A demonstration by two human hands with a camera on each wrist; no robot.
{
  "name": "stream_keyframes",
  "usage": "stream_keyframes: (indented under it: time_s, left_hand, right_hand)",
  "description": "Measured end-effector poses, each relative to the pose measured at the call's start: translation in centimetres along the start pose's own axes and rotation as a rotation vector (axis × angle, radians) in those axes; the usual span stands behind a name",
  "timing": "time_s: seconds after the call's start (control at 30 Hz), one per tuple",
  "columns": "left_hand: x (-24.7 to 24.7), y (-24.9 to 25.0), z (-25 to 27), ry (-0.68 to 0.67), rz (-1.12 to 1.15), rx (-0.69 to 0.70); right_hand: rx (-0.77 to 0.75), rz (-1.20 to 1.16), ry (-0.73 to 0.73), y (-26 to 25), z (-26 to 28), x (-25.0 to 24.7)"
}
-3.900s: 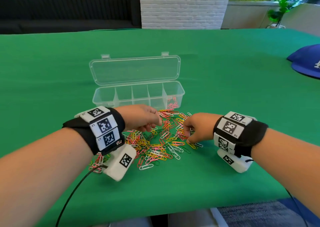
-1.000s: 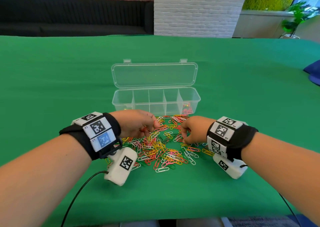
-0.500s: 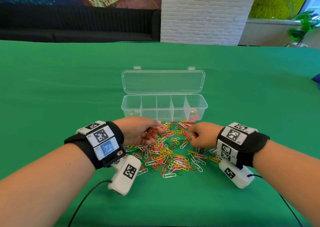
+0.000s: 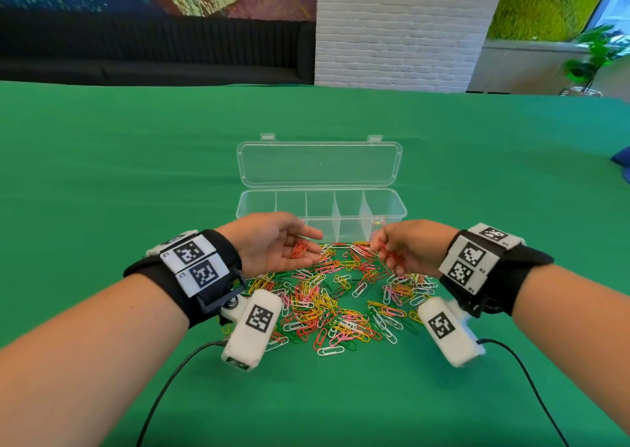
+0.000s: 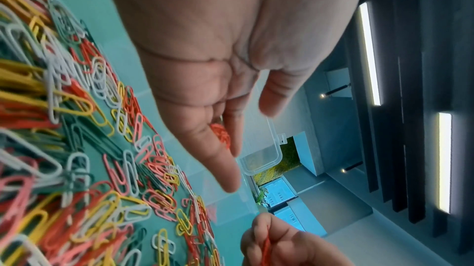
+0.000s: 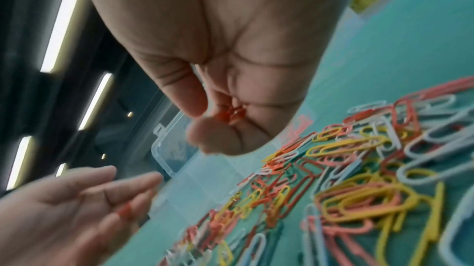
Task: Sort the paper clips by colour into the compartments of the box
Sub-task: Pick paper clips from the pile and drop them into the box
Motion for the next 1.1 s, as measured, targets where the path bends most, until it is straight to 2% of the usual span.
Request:
stream_keyframes:
  time_s: [0.07,0.13,0.33,0.5,0.63,0.77,0.9,1.1]
  left_hand:
    - [0.1,0.0,-0.2,-0.016,0.029,-0.003]
    - [0.2,0.0,-0.5,-0.022,0.021,-0.006]
    - [0.7,0.4,-1.3,-0.018,0.009,-0.003]
    - [1.0,3.2,-2.5,0.012,0.022,0.049]
    - [2.1,6.1,-3.9,0.045,0.009,0.078]
    - [3.1,7.7,-5.9,0.092,-0.06,0.065]
    - [3.7,8.0,-7.6,0.132,-0.113,0.042]
    - [3.3,7.7,-8.6,0.169,-0.173,0.088]
  right_hand:
    - [0.002,-0.203,-0.043,-0.1,0.2,0.0]
    - [0.011,-0.301,-0.064,-0.3,0.4,-0.2]
    - [0.069,-0.352,-0.054,-0.6,0.5,-0.2]
    - [-0.035,-0.472,0.02,-3.8,-0.4,-0.9]
    - [-0.078,-0.461,0.151,-6.4,-2.0,-1.6]
    - [-0.044,-0.437,0.203,-7.2,-3.7,-1.7]
    - [-0.042,-0.488,0.193,-7.1,-4.8,-1.7]
    - [-0.041,-0.481,0.084,-6.8,-4.7,-1.8]
Point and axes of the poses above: each hand's wrist, its own z-axis away from the middle knuckle, its own x-axis out of the palm, y = z × x, the point moved 5 cm from there along -z, towards the middle knuckle, and after that the axes turned 12 degrees about -z, right-handed, at the moved point
